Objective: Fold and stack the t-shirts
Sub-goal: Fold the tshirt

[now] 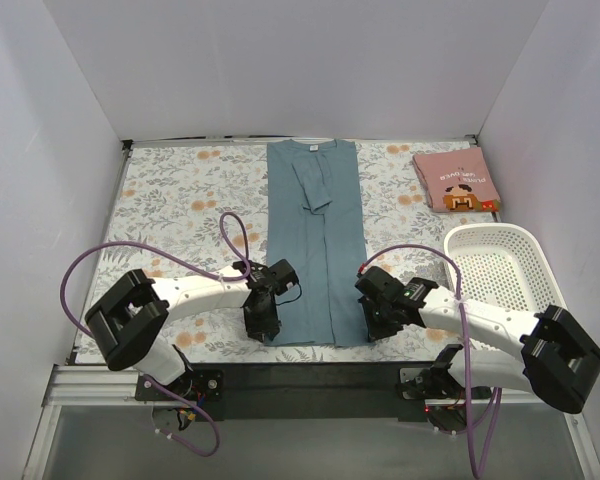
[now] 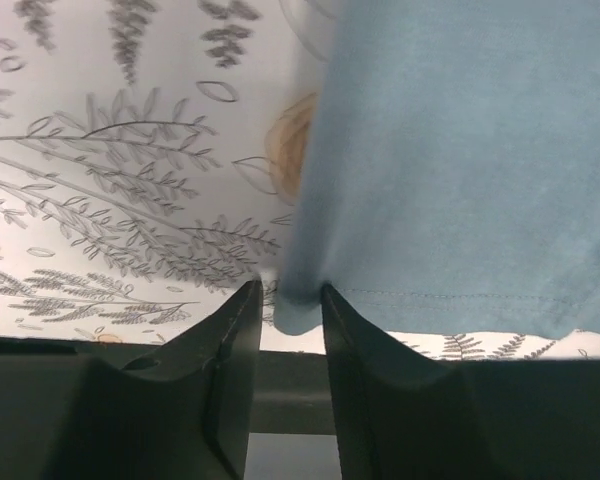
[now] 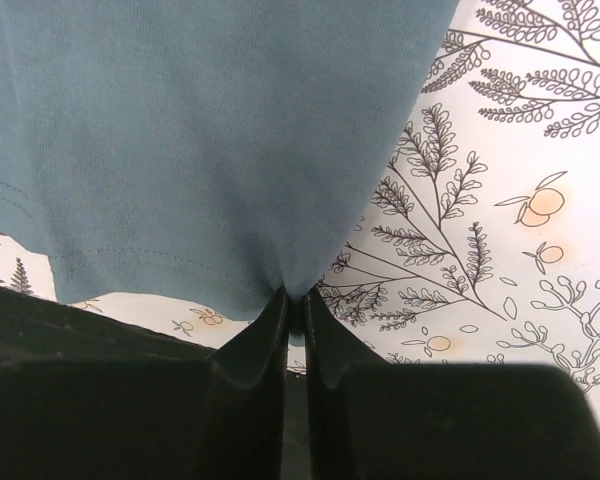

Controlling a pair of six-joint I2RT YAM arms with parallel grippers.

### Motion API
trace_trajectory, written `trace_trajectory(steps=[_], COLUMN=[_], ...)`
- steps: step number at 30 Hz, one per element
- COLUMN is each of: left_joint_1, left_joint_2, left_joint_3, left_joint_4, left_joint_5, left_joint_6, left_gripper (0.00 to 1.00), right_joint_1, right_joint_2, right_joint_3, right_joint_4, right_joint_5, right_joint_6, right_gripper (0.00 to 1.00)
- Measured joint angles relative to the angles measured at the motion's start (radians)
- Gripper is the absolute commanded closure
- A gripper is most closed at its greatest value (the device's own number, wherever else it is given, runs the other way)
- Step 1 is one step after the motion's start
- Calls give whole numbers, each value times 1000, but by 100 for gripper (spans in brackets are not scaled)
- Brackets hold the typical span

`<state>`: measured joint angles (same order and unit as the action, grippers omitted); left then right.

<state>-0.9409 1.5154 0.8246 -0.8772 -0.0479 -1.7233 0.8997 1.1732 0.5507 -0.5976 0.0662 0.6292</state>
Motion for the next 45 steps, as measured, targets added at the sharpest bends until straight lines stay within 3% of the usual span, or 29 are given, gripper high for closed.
trace_trajectory(steps=[3,9,13,17,22,31,36,45], left_joint_1=[-3,-51,-140,-158,-59,278,346,421], left_joint_2=[2,-40,-149,-230,-171,-5,88,159], left_joint_3=[-3,-35,-120,-134,9,272,351,387], left_joint_4=[25,25,-12,-48,-70,59,156,286], left_joint_5=[18,35,76,108,61,-40,-92,-129], left_joint_6=[0,-23,-85,-112,-35,183,259,321], left_gripper=[100,100,100,100,100,100,100,100], right_joint_1=[9,63,136,153,65,-214,-305,-377], right_joint_2=[2,0,-19,-35,21,247,396,560], right_joint_3=[3,13,8,16,168,555,737,862], right_joint_4=[-2,-18,-87,-148,-224,-208,-175,-132], right_joint_5=[6,-8,-68,-86,1,108,119,103], right_joint_6=[-2,5,31,38,-26,-271,-380,-470], right_gripper=[99,99,99,99,99,99,99,99])
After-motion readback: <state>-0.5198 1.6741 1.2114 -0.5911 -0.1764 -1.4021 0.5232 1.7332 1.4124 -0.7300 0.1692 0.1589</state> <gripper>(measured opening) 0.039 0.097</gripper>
